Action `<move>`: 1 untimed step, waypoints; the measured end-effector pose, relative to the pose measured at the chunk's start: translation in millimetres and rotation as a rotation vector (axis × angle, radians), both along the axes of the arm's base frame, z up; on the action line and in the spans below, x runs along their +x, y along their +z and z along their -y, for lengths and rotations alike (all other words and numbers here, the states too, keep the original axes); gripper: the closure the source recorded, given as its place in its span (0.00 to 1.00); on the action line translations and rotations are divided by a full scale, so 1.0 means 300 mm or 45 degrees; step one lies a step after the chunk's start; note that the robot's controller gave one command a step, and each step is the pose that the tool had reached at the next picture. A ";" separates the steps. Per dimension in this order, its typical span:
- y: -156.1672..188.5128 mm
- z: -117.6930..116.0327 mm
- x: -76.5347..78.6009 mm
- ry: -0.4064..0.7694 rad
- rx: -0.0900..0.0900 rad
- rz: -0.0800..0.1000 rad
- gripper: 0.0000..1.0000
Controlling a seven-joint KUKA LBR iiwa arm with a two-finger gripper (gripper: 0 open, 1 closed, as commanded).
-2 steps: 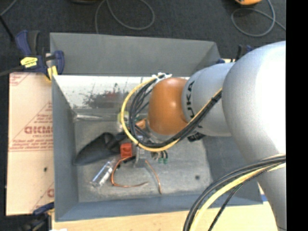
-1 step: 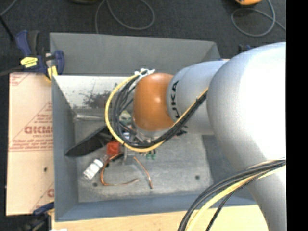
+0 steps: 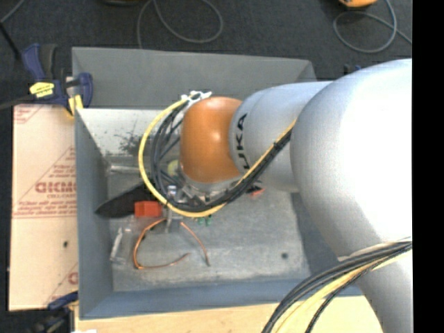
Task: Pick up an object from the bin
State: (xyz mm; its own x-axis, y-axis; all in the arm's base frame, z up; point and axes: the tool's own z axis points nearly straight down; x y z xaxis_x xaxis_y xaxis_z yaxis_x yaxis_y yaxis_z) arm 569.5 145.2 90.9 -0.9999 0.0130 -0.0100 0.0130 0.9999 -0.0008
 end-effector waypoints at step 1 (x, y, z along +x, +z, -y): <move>0.027 -0.005 0.049 -0.011 -0.003 0.005 1.00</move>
Offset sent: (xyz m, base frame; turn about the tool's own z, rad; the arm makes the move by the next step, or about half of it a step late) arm -0.0014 0.0090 -0.0209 -0.0421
